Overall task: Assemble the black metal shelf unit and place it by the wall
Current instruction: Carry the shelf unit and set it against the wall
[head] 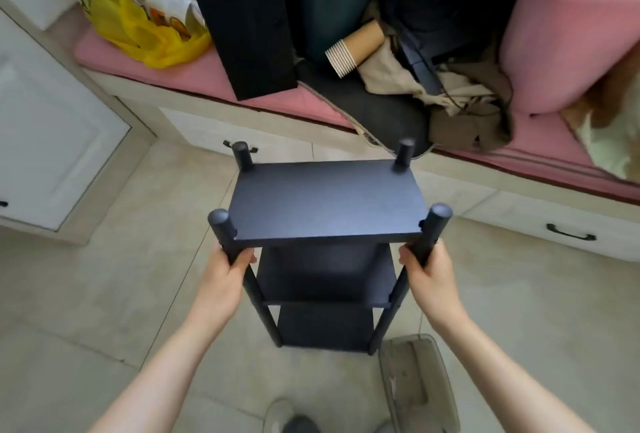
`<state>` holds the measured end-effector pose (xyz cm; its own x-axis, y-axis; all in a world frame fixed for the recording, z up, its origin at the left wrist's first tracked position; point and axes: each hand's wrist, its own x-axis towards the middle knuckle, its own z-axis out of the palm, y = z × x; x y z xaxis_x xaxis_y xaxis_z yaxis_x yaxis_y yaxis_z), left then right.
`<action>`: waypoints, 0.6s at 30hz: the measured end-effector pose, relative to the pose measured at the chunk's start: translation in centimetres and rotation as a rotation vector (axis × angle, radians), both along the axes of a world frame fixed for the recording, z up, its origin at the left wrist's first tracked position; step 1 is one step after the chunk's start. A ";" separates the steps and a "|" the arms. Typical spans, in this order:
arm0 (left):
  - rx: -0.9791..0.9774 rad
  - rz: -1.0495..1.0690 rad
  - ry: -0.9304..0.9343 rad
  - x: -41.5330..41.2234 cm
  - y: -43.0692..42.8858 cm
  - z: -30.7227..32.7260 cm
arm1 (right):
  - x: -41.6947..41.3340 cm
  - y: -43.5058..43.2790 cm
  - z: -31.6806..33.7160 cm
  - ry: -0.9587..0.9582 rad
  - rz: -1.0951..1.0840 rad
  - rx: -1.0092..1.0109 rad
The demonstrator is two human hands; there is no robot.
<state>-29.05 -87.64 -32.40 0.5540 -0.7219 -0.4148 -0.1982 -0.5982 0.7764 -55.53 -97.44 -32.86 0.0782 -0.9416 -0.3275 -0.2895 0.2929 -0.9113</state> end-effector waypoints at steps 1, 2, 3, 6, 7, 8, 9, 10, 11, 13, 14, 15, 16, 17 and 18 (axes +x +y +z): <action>0.002 0.011 -0.004 -0.3 0.3 1.2 | -0.1 0.5 1.4 -0.006 0.003 0.007; -0.016 0.022 -0.008 -0.3 0.4 2.5 | -0.1 0.8 2.9 -0.017 -0.004 0.004; -0.040 0.029 -0.005 -0.3 0.5 4.2 | -0.2 1.0 4.6 -0.029 -0.007 0.000; -0.079 0.000 -0.004 -0.3 1.2 10.1 | -0.9 1.5 10.3 -0.041 -0.005 -0.008; -0.098 -0.008 0.002 -0.3 1.6 12.2 | -1.2 1.6 12.3 -0.037 0.002 -0.011; -0.116 -0.011 0.016 -0.4 2.1 14.4 | -1.5 2.1 14.3 -0.028 0.015 -0.008; -0.139 -0.010 0.034 -0.6 2.6 16.7 | -1.8 2.5 16.4 -0.021 0.030 -0.008; -0.167 -0.007 0.045 -0.8 3.0 19.1 | -2.1 3.0 18.4 -0.017 0.036 -0.010; -0.195 -0.005 0.051 -1.1 3.6 21.5 | -2.4 3.6 20.4 -0.018 0.034 -0.013; -0.230 -0.004 0.068 -1.8 4.6 26.3 | -3.1 4.8 24.7 -0.019 0.003 -0.022; -0.241 -0.009 0.075 -2.1 5.1 28.6 | -3.4 5.5 26.7 -0.024 -0.018 -0.031; -0.247 -0.020 0.085 -2.2 5.6 30.7 | -3.5 6.3 28.7 -0.035 -0.041 -0.038; -0.251 -0.025 0.097 -2.4 6.2 32.7 | -3.8 7.3 30.5 -0.045 -0.063 -0.042; -0.260 -0.029 0.100 -2.6 6.7 34.5 | -4.1 8.1 32.3 -0.056 -0.083 -0.053; -0.271 -0.036 0.099 -2.7 7.1 36.1 | -4.3 9.0 34.0 -0.063 -0.100 -0.068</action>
